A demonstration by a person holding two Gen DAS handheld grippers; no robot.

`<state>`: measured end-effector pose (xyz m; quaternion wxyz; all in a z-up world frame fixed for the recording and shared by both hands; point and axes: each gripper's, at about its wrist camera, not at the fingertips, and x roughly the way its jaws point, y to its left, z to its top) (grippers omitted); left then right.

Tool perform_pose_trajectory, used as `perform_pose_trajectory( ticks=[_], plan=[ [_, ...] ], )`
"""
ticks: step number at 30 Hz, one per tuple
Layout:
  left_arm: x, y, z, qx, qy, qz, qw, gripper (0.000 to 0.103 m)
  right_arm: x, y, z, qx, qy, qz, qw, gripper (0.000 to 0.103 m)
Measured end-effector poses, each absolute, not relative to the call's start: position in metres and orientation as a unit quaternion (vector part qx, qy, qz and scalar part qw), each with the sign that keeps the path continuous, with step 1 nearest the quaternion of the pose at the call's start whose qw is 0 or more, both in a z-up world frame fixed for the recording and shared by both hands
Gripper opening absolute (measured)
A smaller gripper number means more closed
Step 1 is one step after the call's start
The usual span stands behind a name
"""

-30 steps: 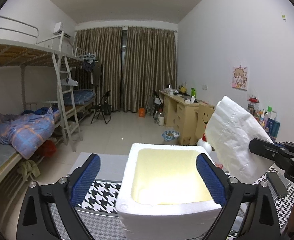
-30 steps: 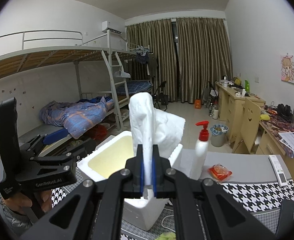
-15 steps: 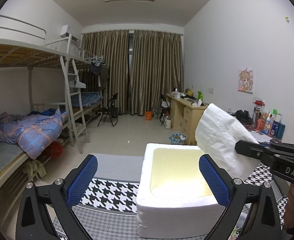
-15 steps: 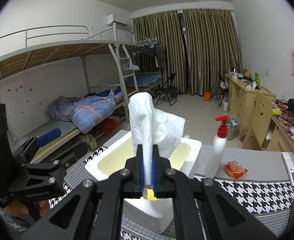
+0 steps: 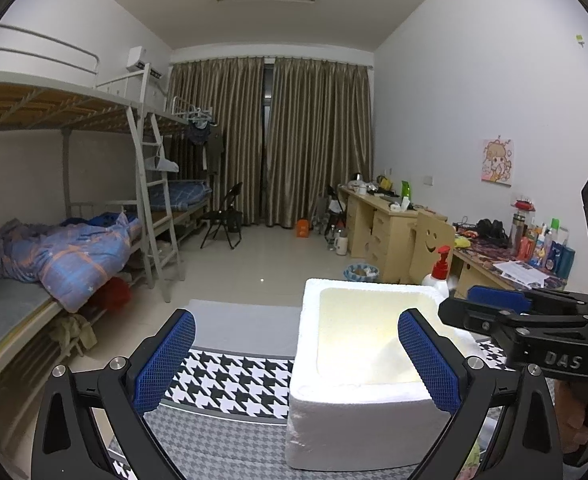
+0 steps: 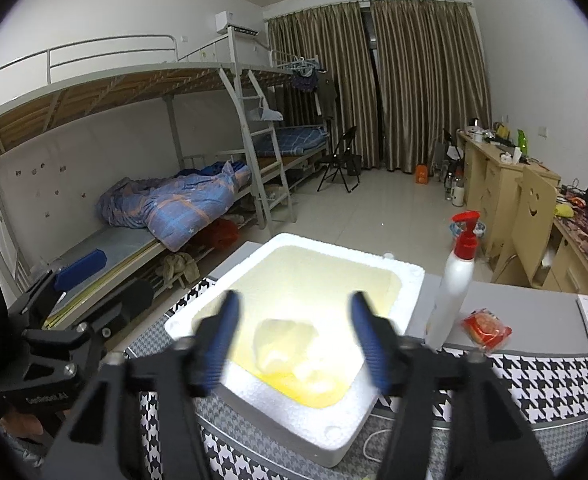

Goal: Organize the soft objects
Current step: 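Withdraw both grippers from the box back toward the table items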

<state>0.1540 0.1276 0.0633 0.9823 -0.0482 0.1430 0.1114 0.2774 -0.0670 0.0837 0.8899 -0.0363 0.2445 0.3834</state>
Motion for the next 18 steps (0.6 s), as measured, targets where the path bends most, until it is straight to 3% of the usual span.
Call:
perform_pose_trajectory(
  ticks=[10,18],
  plan=[
    [0.150,0.127,0.064,-0.047,0.141,0.109,0.983,0.102,0.267,-0.074,0.088,-0.041,0.226,0.372,0.899,0.092],
    [0.142,0.115,0.067,-0.039,0.138,0.100,0.985,0.102,0.258,-0.086,0.093,-0.043,0.208,0.366,0.906,0.096]
  ],
)
